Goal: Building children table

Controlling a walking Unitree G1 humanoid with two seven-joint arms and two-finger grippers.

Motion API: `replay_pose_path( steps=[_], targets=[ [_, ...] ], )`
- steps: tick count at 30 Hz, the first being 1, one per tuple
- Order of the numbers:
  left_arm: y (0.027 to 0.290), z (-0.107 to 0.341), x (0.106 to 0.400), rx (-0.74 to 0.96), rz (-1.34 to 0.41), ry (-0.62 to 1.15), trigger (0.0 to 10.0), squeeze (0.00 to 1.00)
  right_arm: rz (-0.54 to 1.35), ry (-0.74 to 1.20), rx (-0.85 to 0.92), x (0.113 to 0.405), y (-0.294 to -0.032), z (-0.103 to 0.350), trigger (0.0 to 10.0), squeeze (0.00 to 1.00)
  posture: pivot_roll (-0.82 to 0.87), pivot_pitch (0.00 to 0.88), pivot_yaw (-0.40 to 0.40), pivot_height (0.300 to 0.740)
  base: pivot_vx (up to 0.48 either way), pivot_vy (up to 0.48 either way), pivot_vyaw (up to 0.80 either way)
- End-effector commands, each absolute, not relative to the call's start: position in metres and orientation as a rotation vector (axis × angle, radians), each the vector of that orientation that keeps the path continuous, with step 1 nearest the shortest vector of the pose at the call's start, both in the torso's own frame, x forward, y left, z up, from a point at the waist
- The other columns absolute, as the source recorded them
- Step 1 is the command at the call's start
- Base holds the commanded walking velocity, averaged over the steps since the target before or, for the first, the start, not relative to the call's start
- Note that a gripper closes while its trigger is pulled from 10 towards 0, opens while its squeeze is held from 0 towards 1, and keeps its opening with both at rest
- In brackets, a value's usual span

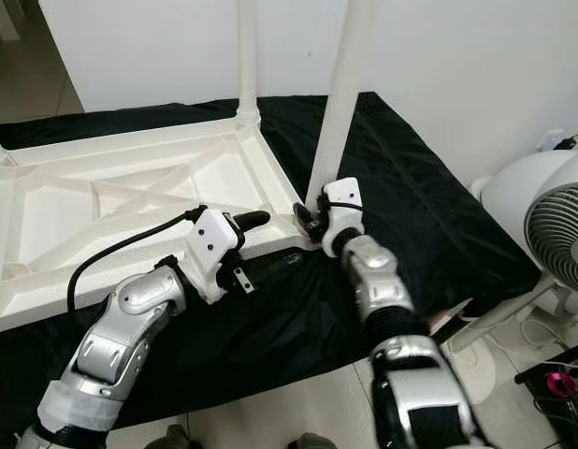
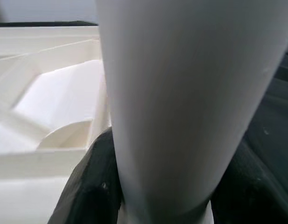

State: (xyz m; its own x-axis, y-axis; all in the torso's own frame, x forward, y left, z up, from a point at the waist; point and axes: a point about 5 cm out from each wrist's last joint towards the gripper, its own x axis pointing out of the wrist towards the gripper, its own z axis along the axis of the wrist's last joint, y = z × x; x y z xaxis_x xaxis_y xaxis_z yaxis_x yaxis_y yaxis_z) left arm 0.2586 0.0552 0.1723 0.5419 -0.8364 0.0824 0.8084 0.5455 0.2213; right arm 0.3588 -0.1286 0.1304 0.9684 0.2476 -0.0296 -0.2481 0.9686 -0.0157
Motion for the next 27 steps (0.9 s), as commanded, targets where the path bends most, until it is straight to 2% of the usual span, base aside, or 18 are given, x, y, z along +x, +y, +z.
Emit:
replay_pose_path(
  steps=[1,3,7,11,18,19,27],
  targets=[
    [0.055,0.17,0.259,0.169,-0.927,-0.179,10.0,0.0,0.125,0.106,-0.002,0.353,-0.131,0.115,10.0,0.0,-0.06,0.0,-0.026,0.74,0.0,0.0,0.0],
    [0.054,0.169,0.258,0.167,-0.931,-0.177,10.0,0.0,0.033,0.109,0.034,0.347,-0.116,0.116,10.0,0.0,-0.06,0.0,-0.028,0.74,0.0,0.0,0.0],
    [0.054,0.169,0.258,0.166,-0.932,-0.175,10.0,0.0,0.01,0.099,0.035,0.345,-0.111,0.117,10.0,0.0,-0.06,0.0,-0.032,0.74,0.0,0.0,0.0],
    [0.053,0.169,0.256,0.163,-0.931,-0.174,10.0,0.0,-0.035,0.064,0.056,0.341,-0.095,0.125,10.0,0.0,-0.05,0.0,-0.042,0.74,0.0,0.0,0.0],
    [0.055,0.168,0.256,0.165,-0.924,-0.172,10.0,0.0,-0.021,0.032,0.044,0.335,-0.093,0.137,10.0,0.0,-0.04,0.0,-0.044,0.74,0.0,0.0,0.0],
    [0.055,0.168,0.256,0.165,-0.922,-0.172,10.0,0.0,-0.02,0.023,0.056,0.335,-0.095,0.138,10.0,1.0,-0.04,0.0,-0.046,0.74,0.0,0.0,0.0],
    [0.055,0.168,0.256,0.162,-0.916,-0.172,10.0,0.0,0.075,-0.068,0.076,0.324,-0.112,0.145,10.0,1.0,-0.04,0.0,-0.049,0.74,0.0,0.0,0.0]
  ],
)
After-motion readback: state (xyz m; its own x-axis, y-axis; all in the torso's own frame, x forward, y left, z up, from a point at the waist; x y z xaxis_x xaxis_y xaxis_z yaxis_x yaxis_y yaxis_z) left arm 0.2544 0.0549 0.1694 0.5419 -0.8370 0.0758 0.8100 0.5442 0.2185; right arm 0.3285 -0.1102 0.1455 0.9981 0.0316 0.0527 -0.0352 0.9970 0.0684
